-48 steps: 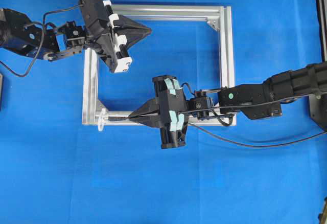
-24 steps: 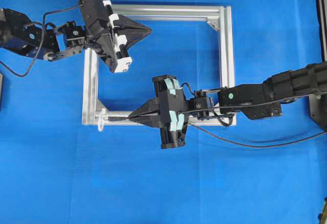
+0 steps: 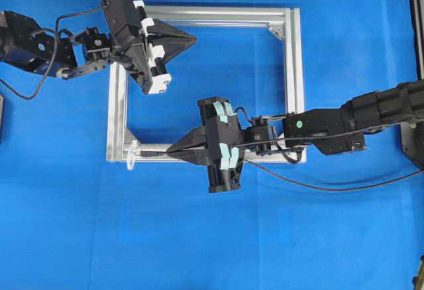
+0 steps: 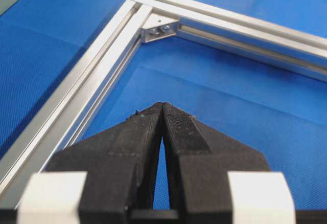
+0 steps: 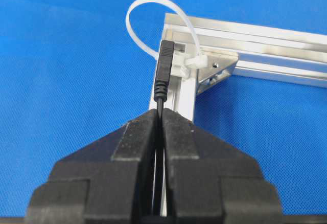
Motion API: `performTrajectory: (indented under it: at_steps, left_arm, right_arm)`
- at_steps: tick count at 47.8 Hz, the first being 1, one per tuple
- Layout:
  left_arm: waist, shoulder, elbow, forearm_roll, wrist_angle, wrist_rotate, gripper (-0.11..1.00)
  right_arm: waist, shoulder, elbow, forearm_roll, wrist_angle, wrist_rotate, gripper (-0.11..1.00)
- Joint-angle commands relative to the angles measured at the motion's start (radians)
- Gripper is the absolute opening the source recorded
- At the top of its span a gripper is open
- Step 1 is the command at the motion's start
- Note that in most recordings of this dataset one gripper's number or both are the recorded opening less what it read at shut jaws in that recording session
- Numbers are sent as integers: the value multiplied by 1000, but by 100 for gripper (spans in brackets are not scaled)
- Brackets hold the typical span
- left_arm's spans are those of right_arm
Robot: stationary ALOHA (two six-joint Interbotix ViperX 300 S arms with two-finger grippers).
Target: Insert the wire through the string loop located on the left side.
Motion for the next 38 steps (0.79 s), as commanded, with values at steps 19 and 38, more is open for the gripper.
performTrajectory:
  at_steps: [19,38]
  left_arm:
    - [-2,-29,-11,3,-6,-2,0]
    - [-2,-29,-12,2,-6,-2,0]
  right_arm:
    - [-3,-15,-15,2,-11,0,0]
    - [-5,25,-72,2,-11,0,0]
